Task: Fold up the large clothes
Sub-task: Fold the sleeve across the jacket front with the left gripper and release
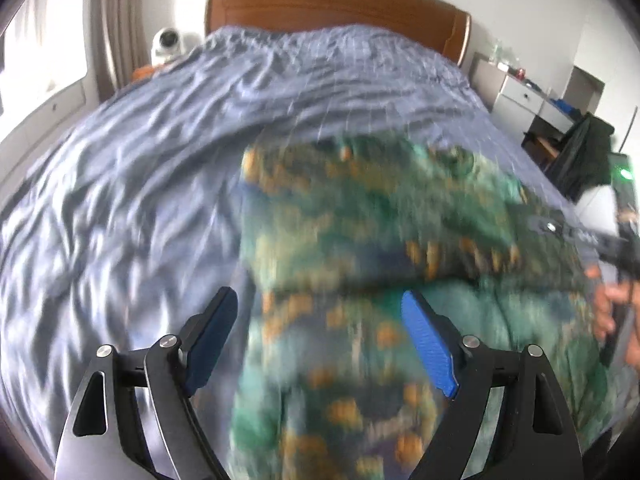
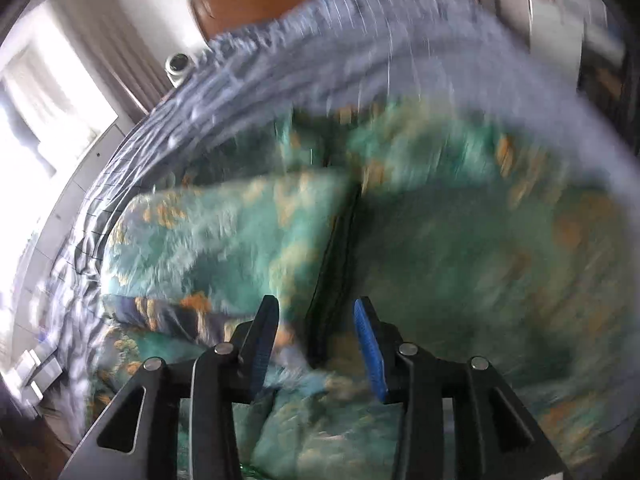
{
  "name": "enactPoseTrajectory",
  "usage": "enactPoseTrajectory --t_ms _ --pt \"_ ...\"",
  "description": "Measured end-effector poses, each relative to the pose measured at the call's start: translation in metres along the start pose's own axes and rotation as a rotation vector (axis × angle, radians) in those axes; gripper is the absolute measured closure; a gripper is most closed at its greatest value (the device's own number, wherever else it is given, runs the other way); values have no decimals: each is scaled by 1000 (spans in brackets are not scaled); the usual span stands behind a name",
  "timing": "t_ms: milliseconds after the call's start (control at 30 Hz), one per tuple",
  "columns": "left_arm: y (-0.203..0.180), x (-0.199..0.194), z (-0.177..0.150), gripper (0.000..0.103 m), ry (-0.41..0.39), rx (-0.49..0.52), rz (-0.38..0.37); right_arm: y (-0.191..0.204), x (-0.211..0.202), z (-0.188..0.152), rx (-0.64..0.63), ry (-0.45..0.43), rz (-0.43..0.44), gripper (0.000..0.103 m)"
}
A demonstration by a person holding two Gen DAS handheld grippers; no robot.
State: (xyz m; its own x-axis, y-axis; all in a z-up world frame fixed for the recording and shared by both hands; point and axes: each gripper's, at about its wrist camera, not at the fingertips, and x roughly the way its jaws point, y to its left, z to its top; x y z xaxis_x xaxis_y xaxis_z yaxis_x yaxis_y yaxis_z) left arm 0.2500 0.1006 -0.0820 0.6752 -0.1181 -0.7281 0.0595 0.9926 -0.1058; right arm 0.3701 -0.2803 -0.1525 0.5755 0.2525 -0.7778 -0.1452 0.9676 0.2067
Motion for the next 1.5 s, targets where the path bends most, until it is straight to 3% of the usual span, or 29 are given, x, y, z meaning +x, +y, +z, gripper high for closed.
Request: enactPoseTrajectory --t_ms 67,167,200,233,300,367,600,700,800,933,1000,1100,1200,1500 --pt "-4 21 22 16 12 22 -6 7 -14 6 -70 -68 -28 63" --pt "-12 70 42 16 71 32 -28 24 -8 18 -111 -88 91 63" --pt "-13 84 44 16 93 37 -27 29 5 20 -122 -73 141 63" --pt "-14 101 43 16 128 41 -23 32 18 19 -138 -56 137 63" --pt "-11 138 33 19 221 44 3 33 51 15 -158 15 83 63" --pt "-10 152 20 19 219 68 11 25 82 4 -139 96 48 65" --pt "-22 132 25 20 184 91 66 13 83 -6 -114 40 77 65" --pt "-28 116 48 19 136 61 11 11 85 -8 -101 29 88 66" --pt "-27 137 74 19 138 29 -7 14 87 -10 -100 17 89 66" --pt "-17 180 91 19 135 -5 57 12 86 -11 -97 14 99 65" --pt "-14 201 90 11 139 0 70 12 85 -13 -101 14 96 66" --pt "-6 217 80 7 147 -9 43 12 85 -14 -107 5 92 66" --pt "-5 214 75 7 129 -23 24 13 85 -15 -115 0 87 65" --pt "-17 180 52 7 178 57 23 13 85 -14 -117 -4 81 66"
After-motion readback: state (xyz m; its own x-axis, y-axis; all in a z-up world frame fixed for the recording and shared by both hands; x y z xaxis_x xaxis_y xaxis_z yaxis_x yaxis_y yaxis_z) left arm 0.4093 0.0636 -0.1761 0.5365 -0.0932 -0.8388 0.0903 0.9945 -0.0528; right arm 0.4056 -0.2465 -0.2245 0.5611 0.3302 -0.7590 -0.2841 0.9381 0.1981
